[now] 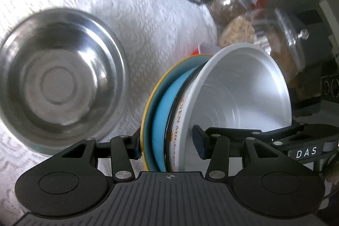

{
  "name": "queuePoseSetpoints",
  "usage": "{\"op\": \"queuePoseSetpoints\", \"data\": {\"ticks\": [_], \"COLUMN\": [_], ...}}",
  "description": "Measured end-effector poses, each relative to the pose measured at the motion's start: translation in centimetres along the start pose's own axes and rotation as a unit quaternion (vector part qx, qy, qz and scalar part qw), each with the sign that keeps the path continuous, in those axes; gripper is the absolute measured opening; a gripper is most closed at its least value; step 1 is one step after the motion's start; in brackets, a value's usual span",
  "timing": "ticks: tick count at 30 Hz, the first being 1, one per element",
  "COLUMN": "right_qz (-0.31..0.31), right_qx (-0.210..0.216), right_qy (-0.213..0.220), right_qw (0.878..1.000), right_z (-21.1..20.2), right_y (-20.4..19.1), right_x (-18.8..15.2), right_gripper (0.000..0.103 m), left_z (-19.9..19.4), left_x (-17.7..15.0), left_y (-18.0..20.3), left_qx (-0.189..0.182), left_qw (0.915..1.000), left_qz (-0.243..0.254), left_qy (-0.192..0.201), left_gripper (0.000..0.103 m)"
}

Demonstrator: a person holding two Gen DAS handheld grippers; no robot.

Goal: Organize plates and bowls

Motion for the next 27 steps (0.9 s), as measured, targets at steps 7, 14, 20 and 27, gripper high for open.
{"op": "queuePoseSetpoints", "data": {"ticks": [7,14,20,27], "right_qz": [-0.057,-0.107,-0.103,-0.091], "right_qx": [0.014,0.004,0.000,-0.034], "right_qy": [0.003,-0.021,-0.076,-0.100], "right_qw": [0.998,0.994,0.992,0.990], "right_z": [-0.3,3.6,9.0,12.0], "right_y": [-4.7,-9.0,-10.5,-11.3], "right_x": [3.2,6.6,8.2,8.7], "right_gripper": [0.083,0.082,0.082,0.081], "left_z": [-4.5,-6.3,-5.6,-6.4], "left_x": [0.8,1.7,1.7,1.9], "left_y": [-1.6,-7.1,-11.6,-14.1], "left_qx": [0.009,-0.006,0.013,0.037], "left_qw": [0.9984,0.9926,0.9889,0.9830], "left_qz": [-0.026,-0.077,-0.111,-0.119], "left_qy": [0.049,0.094,0.098,0.136], "left_gripper": [0.050,0.051,0.051,0.047]}}
Point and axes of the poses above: each gripper's, at about its wrist camera, not at the fingertips, and z roughly the way its jaws point, y to its right, x to its top, the point moved 3 cm from there along z, roughly the way its jaws point
